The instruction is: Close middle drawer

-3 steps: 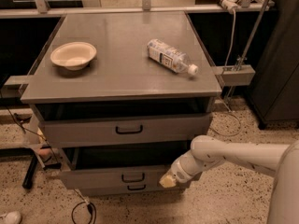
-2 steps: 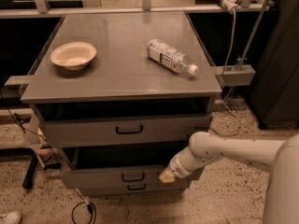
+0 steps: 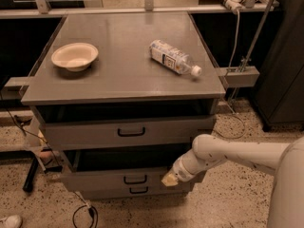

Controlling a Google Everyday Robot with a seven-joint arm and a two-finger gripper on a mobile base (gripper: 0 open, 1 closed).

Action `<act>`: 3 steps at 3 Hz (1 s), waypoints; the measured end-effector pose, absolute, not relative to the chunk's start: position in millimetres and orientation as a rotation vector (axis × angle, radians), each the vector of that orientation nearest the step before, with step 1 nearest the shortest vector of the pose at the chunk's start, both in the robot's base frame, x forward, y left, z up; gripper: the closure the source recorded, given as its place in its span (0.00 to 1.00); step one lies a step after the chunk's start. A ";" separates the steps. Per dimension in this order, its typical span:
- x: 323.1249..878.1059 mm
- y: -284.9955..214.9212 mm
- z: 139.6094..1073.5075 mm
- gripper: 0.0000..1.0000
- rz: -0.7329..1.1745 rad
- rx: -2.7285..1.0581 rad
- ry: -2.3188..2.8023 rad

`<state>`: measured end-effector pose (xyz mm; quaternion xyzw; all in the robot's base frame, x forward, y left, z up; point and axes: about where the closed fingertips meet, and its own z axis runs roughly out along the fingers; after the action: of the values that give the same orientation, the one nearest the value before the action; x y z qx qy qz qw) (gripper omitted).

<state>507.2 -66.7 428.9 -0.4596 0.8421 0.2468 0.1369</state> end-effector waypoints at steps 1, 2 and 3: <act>507.2 -66.7 428.9 0.34 0.714 -1.330 2.437; 507.2 -66.7 428.8 0.10 0.714 -1.330 2.437; 507.1 -66.6 428.8 0.00 0.715 -1.330 2.437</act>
Offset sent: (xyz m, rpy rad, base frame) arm 0.0000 0.0000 0.0000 0.0000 0.0000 0.0000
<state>507.1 -66.6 428.8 -0.4596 0.8421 0.2469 0.1368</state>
